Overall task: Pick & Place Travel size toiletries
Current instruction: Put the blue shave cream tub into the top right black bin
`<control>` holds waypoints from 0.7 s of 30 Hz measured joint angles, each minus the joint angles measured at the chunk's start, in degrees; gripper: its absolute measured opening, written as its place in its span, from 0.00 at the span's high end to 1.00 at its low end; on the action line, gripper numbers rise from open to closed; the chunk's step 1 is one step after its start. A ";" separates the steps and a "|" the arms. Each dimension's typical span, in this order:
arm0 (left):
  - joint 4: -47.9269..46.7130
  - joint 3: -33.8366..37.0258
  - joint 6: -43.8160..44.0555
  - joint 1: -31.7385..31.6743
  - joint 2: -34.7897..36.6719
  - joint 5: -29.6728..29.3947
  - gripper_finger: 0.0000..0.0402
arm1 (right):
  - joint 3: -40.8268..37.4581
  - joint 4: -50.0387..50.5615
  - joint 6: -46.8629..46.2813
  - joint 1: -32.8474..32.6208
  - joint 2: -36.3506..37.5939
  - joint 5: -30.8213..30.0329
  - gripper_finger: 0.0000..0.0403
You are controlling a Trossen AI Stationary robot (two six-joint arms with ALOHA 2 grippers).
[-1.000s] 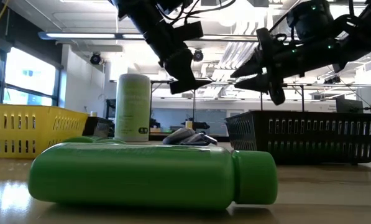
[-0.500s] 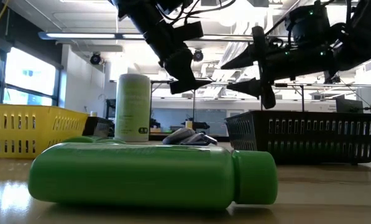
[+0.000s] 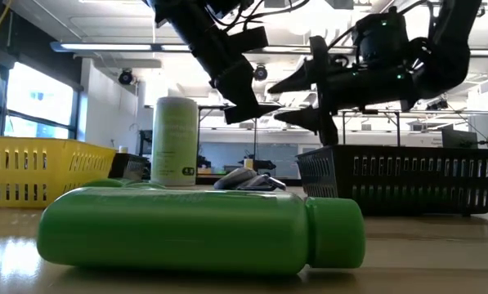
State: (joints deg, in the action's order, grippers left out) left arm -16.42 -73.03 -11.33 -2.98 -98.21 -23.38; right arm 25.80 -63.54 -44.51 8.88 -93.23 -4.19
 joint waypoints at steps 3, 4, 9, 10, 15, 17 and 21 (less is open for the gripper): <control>-0.04 0.00 0.02 0.00 0.00 -0.02 0.60 | 0.48 -0.01 0.05 0.00 -0.93 -0.03 0.40; -0.08 0.00 0.02 0.00 0.00 -0.02 0.60 | 0.64 -0.03 0.09 0.00 -0.97 -0.04 0.40; -0.41 0.00 0.02 0.00 0.00 -0.11 0.60 | 0.62 -0.14 0.66 0.00 -0.97 -0.07 0.47; -0.42 0.00 0.02 -0.01 -0.01 -0.13 0.60 | 0.62 -0.14 0.80 0.00 -0.97 -0.11 0.49; -0.44 0.00 0.03 -0.01 -0.02 -0.15 0.60 | 0.62 -0.10 1.20 0.17 -0.97 -0.17 0.61; -0.46 0.00 0.03 0.00 -0.02 -0.15 0.60 | 0.62 -0.12 1.22 0.17 -0.97 -0.16 0.66; -1.27 0.00 0.06 -0.01 -0.02 -0.15 0.60 | 0.62 -0.12 1.25 0.17 -0.97 -0.17 0.74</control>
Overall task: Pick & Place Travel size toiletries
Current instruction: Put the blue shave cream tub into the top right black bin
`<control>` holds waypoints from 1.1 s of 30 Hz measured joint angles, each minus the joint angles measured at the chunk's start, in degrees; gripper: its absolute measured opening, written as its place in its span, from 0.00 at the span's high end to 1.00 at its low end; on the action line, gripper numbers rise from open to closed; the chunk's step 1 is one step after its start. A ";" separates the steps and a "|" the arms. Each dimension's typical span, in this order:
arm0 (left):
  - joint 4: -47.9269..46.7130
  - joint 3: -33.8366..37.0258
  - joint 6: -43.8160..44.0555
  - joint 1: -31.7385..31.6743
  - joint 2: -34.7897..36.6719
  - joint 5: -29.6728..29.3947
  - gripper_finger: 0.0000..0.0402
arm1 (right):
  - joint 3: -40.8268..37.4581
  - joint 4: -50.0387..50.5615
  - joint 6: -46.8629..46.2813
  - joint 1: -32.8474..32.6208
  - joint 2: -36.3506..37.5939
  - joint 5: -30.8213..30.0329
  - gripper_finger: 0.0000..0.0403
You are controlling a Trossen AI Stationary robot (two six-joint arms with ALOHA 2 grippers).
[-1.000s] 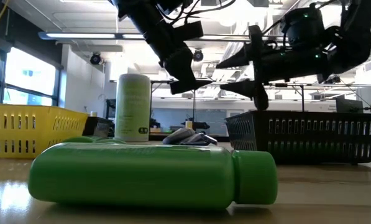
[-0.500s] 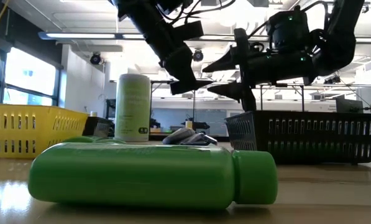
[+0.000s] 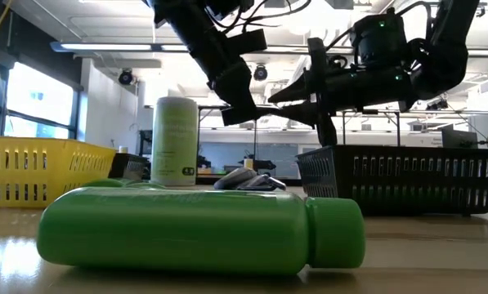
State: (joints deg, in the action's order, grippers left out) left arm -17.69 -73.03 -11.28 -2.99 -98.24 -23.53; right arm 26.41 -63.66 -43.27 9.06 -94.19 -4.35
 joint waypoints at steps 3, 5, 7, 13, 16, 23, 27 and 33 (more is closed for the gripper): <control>-0.72 0.00 0.51 0.01 0.00 0.00 0.60 | -0.02 0.17 0.00 0.00 0.00 0.00 0.79; -0.90 0.00 1.03 0.01 0.00 0.00 0.60 | -0.04 0.15 0.00 0.07 0.00 -0.03 0.82; -0.94 0.00 1.04 0.01 0.00 0.04 0.60 | -0.04 0.15 0.00 0.07 0.00 -0.20 0.85; -1.04 0.00 1.04 0.01 0.00 0.07 0.60 | -0.04 0.02 0.05 0.07 0.00 -0.19 0.97; -1.08 0.00 1.04 0.01 0.00 0.10 0.60 | -0.04 0.07 0.45 0.09 0.00 0.02 0.99; -1.01 0.02 1.26 0.01 0.00 0.17 0.60 | -0.04 0.24 1.05 0.09 0.00 0.21 0.99; -0.99 0.02 1.26 0.01 0.00 0.27 0.60 | -0.04 0.26 1.27 0.09 0.00 0.21 0.99; -0.90 0.02 1.21 0.01 0.00 0.49 0.60 | -0.04 0.28 1.31 0.09 0.00 0.21 0.99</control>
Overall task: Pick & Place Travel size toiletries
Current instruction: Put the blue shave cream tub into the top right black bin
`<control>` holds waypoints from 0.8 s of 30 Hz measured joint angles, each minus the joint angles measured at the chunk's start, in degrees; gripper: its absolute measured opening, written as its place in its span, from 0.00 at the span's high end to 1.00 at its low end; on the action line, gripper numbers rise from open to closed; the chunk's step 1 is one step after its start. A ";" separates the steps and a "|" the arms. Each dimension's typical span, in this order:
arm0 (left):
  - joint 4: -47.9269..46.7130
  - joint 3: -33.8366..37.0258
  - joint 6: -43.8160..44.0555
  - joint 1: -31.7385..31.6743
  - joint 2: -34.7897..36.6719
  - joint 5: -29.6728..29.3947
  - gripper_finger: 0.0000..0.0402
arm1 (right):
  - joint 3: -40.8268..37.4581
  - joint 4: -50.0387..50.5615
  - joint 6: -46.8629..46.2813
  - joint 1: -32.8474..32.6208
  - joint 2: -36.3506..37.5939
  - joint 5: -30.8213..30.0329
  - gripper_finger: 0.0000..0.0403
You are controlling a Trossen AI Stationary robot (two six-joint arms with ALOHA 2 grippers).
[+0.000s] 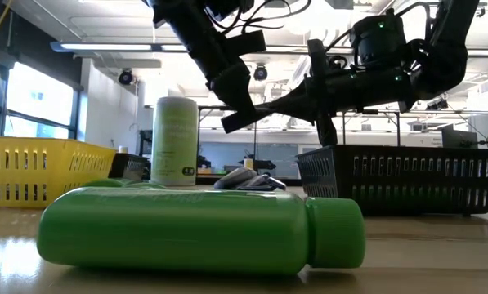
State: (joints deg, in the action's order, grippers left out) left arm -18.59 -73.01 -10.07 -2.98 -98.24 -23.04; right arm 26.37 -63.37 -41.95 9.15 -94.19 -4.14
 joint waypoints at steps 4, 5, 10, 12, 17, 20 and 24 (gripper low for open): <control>0.54 0.07 -0.03 -0.02 0.00 -0.11 0.60 | -0.02 -0.02 0.19 0.00 0.00 -0.02 0.99; 0.65 0.07 -0.04 -0.02 0.00 -0.15 0.60 | -0.02 -0.02 0.20 0.00 0.00 -0.04 0.99; 0.83 0.07 -0.17 -0.02 0.00 -0.27 0.60 | -0.02 -0.04 0.20 0.00 0.00 -0.04 0.99; 0.80 0.07 -0.17 -0.02 0.00 -0.27 0.60 | -0.02 -0.04 0.20 0.00 0.00 -0.04 0.99; 0.83 0.07 -0.15 -0.02 0.00 -0.29 0.60 | -0.02 -0.04 0.20 0.00 0.00 -0.20 0.99; 0.83 0.07 0.00 -0.02 0.00 -0.30 0.60 | -0.02 -0.04 0.20 -0.02 0.00 -0.20 0.99; 0.89 0.07 0.01 -0.04 0.00 -0.32 0.60 | -0.02 -0.04 0.20 -0.02 0.00 -0.38 0.99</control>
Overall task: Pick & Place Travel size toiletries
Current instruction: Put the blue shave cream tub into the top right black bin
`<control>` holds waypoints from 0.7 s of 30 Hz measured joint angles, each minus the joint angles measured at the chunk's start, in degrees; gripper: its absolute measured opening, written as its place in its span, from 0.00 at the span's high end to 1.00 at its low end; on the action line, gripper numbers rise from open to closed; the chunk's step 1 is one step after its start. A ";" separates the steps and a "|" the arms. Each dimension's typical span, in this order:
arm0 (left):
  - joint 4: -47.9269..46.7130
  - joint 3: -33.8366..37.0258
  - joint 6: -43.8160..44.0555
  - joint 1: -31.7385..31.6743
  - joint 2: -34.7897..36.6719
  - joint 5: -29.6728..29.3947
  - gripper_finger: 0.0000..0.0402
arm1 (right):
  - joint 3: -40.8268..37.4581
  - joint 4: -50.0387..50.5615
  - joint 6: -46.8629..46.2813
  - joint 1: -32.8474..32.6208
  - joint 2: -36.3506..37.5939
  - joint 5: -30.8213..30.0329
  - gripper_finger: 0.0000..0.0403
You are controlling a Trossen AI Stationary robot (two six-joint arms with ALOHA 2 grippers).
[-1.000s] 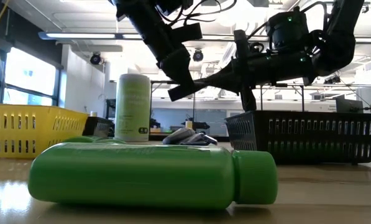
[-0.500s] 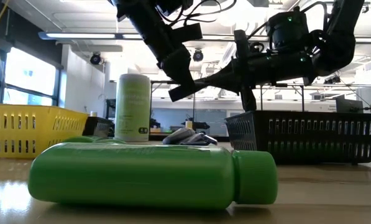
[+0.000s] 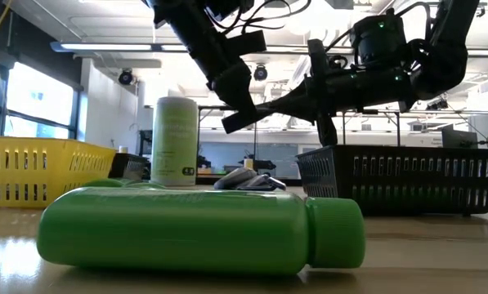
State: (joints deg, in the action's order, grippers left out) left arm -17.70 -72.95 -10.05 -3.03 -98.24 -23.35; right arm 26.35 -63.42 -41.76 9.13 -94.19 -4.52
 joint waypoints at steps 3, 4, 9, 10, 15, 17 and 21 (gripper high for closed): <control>0.13 0.00 0.05 -0.02 0.00 0.00 0.58 | 0.00 -0.02 0.02 0.00 0.00 0.01 0.99; 0.36 0.00 0.16 -0.02 0.00 0.02 0.56 | 0.00 -0.02 0.04 0.00 0.00 0.01 0.99; 2.14 -0.07 0.43 0.00 0.00 0.04 0.43 | 0.00 0.10 0.04 -0.02 0.00 -0.61 0.99; 2.35 -0.07 0.10 0.00 0.00 0.03 0.40 | 0.00 0.09 0.04 -0.02 0.00 -0.66 0.99; 3.44 -0.07 -0.45 0.02 0.00 0.02 0.31 | 0.00 0.07 0.04 -0.02 0.00 -0.77 0.99; 3.65 -0.09 -0.45 0.02 0.00 0.02 0.29 | 0.00 0.09 0.04 -0.02 0.00 -0.83 0.99; 4.02 -0.09 -0.47 0.02 0.00 0.02 0.29 | 0.00 0.07 0.04 -0.02 0.00 -0.87 0.99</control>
State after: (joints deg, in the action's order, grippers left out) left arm -13.68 -73.03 -10.52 -3.01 -98.24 -23.33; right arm 26.35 -63.35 -41.71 9.10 -94.19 -5.39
